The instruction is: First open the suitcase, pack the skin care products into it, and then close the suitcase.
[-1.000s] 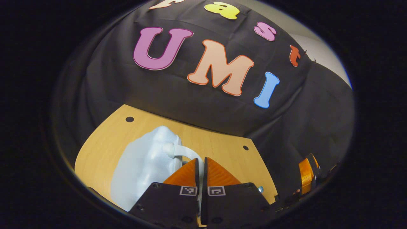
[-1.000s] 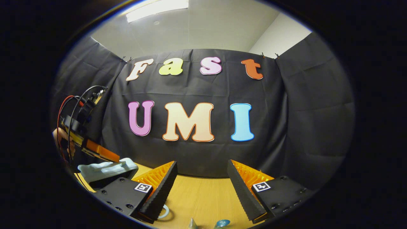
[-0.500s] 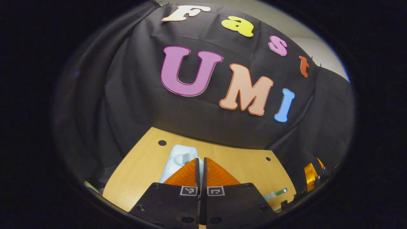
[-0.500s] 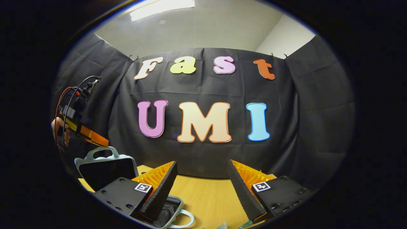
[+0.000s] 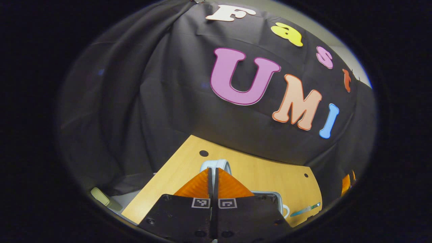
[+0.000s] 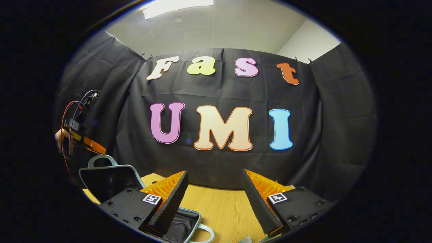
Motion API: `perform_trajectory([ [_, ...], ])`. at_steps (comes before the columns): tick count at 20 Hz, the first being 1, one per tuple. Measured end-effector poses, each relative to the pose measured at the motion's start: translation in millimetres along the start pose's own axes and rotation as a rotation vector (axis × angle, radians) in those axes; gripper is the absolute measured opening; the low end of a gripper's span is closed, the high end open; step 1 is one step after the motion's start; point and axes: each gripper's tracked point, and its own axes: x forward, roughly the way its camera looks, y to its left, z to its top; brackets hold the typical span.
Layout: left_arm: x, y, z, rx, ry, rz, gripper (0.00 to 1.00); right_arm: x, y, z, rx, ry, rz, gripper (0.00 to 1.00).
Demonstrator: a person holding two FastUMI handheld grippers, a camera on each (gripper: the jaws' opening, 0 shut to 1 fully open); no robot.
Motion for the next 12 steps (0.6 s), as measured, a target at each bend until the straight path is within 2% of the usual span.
perform_trajectory([
  [2, 7, 22, -6, -0.02, 0.018, 0.044, 0.0, 0, 3, -1, -0.006, 0.006, -0.001, 0.99],
  [4, 12, 24, -7, -0.085, 0.018, 0.004, 0.0, 2, 3, -3, -0.003, 0.013, -0.003, 0.99],
  [5, 18, 29, -10, -0.091, 0.027, 0.017, 0.0, 3, 1, -3, -0.001, 0.016, -0.008, 0.99],
  [8, 30, 53, -24, -0.072, 0.043, 0.105, 0.0, 2, -6, -3, 0.002, 0.02, -0.028, 0.99],
  [10, 31, 57, -14, -0.051, -0.025, 0.165, 0.0, 1, -16, -3, -0.005, 0.016, -0.049, 0.99],
  [12, 27, 49, 1, -0.026, -0.118, 0.174, 0.01, 1, -26, -5, -0.006, 0.017, -0.064, 0.99],
])
